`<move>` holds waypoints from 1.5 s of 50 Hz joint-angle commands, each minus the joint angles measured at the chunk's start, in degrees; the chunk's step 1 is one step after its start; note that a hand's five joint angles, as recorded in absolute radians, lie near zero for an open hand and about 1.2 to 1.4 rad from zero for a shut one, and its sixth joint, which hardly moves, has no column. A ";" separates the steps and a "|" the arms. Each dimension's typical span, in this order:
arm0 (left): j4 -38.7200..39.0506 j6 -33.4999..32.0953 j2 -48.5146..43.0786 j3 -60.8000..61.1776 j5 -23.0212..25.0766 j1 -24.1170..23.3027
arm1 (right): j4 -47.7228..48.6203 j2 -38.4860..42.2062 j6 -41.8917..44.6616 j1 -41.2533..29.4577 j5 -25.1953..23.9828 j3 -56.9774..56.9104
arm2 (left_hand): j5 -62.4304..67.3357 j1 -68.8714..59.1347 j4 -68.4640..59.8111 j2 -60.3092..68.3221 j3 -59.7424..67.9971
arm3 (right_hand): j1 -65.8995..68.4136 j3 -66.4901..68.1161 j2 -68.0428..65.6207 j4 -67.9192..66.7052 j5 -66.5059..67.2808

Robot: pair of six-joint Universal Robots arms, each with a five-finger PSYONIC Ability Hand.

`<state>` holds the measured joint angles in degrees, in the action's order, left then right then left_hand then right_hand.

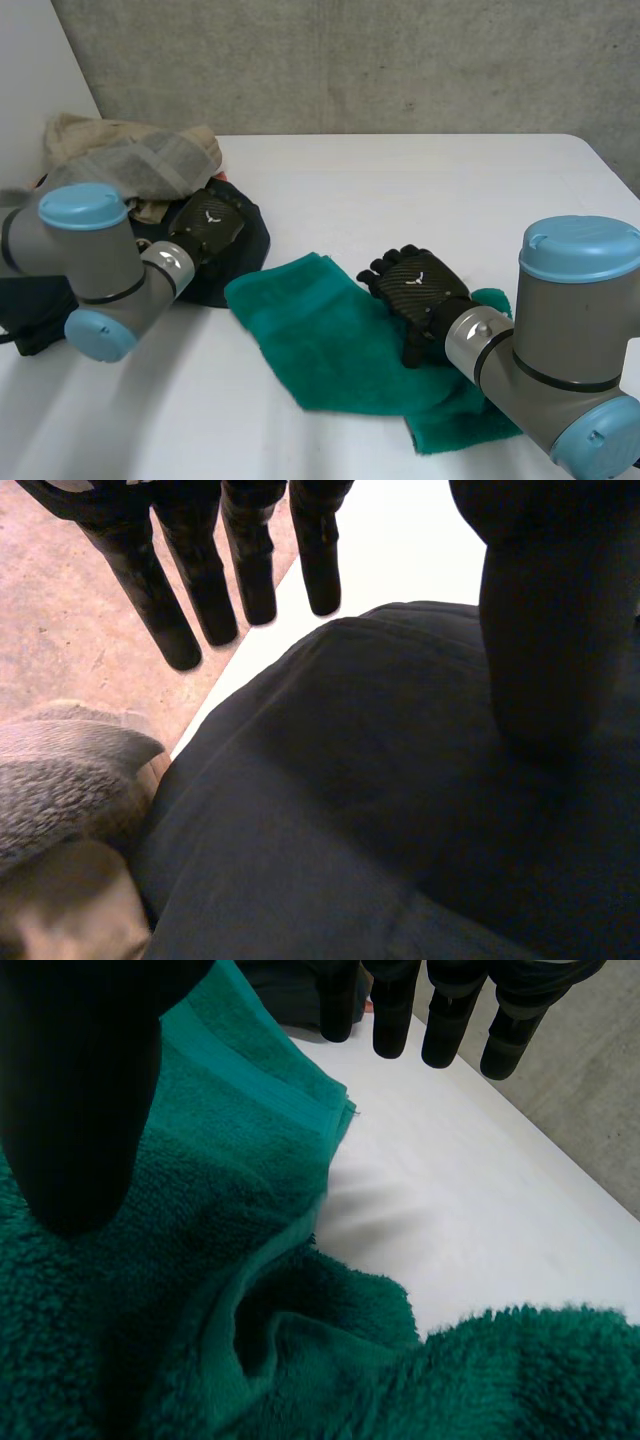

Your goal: Fold the laundry.

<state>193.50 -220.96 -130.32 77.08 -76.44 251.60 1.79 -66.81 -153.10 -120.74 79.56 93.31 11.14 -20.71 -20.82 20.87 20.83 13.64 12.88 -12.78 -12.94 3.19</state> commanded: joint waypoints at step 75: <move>-2.34 14.51 20.47 18.89 -9.42 -17.28 | -18.93 -8.42 13.00 13.77 1.03 -2.00 | -8.41 7.98 8.09 -8.13 -8.10 | 2.67 3.42 -3.53 -3.37 3.12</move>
<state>188.72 -205.37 -109.36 92.00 -85.91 241.01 -12.66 -73.91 -146.26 -110.92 79.36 89.86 2.82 -12.31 -12.74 12.79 13.20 13.77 12.89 -12.78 -13.16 3.22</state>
